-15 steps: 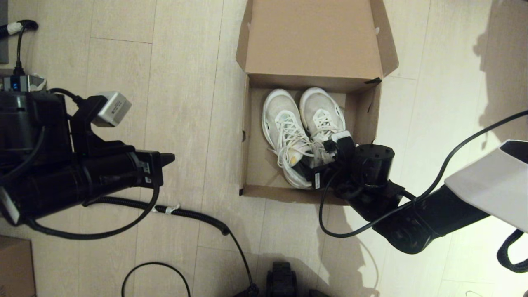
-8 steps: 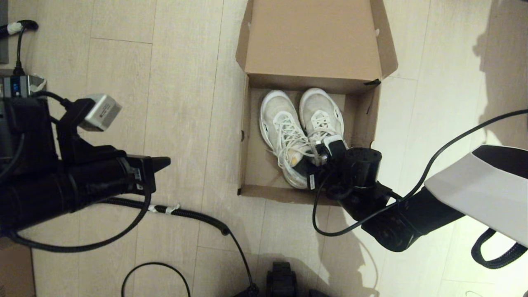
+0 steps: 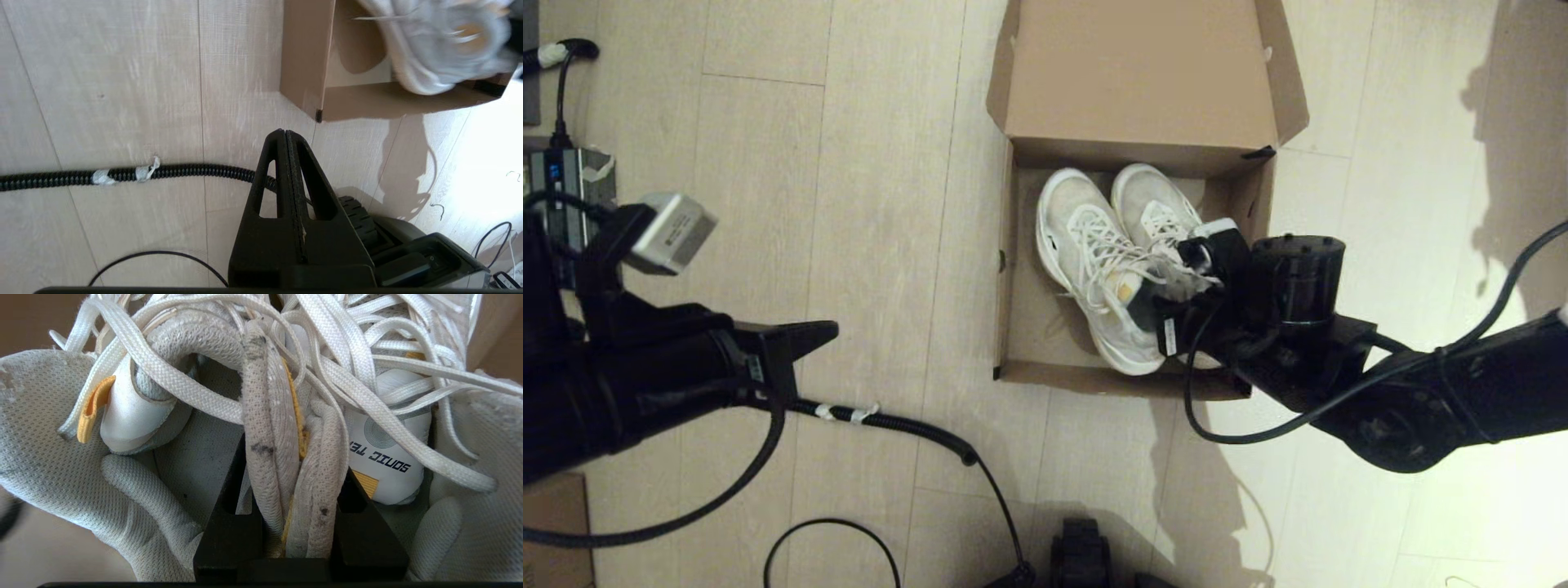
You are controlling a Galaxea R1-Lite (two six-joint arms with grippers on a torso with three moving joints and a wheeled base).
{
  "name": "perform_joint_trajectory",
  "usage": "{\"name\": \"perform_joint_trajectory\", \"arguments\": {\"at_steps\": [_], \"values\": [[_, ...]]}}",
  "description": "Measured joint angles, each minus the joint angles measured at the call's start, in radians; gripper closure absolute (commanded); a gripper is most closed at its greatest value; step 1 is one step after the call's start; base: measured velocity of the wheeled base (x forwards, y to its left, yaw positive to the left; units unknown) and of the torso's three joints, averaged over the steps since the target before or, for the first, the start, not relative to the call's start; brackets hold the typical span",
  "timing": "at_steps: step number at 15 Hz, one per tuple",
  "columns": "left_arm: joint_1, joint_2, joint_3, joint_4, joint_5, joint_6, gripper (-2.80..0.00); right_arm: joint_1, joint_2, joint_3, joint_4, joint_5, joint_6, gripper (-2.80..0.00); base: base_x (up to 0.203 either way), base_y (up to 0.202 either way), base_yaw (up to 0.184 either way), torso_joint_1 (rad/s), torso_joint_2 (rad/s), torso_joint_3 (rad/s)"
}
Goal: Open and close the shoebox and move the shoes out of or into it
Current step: Put the shoes out of the shoe box
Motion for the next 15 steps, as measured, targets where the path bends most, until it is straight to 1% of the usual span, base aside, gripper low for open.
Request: {"name": "perform_joint_trajectory", "arguments": {"at_steps": [2, 5, 8, 10, 12, 14, 15], "values": [[0.007, -0.024, 0.012, 0.003, 0.0, 0.0, 0.0, 0.017, -0.084, -0.009, 0.12, 0.024, 0.061, 0.0, 0.0, 0.0, 0.0, 0.0, 0.0, 0.0], [0.009, -0.053, 0.044, 0.003, 0.0, 0.0, 0.0, 0.038, -0.215, -0.047, 0.307, 0.034, 0.143, 0.0, 0.0, 0.0, 0.0, 0.0, 0.0, 0.0], [0.009, -0.09, 0.122, -0.002, 0.0, 0.0, 0.0, 0.034, -0.366, -0.09, 0.472, 0.028, 0.158, 0.0, 0.0, 0.0, 0.0, 0.0, 0.0, 0.0], [0.021, -0.126, 0.166, -0.003, -0.002, 0.0, 0.0, -0.007, -0.474, -0.142, 0.599, 0.025, 0.158, 0.0, 0.0, 0.0, 0.0, 0.0, 0.0, 0.0], [0.032, -0.162, 0.199, 0.0, -0.005, -0.002, 0.0, -0.068, -0.576, -0.229, 0.746, 0.023, 0.158, 0.0, 0.0, 0.0, 0.0, 0.0, 0.0, 0.0], [0.036, -0.188, 0.214, 0.002, -0.009, -0.003, 0.0, -0.163, -0.643, -0.288, 0.858, 0.025, 0.151, 0.0, 0.0, 0.0, 0.0, 0.0, 0.0, 0.0], [0.036, -0.196, 0.214, 0.0, -0.011, -0.003, 0.0, -0.221, -0.664, -0.301, 0.89, 0.025, 0.14, 0.0, 0.0, 0.0, 0.0, 0.0, 0.0, 0.0]]}}
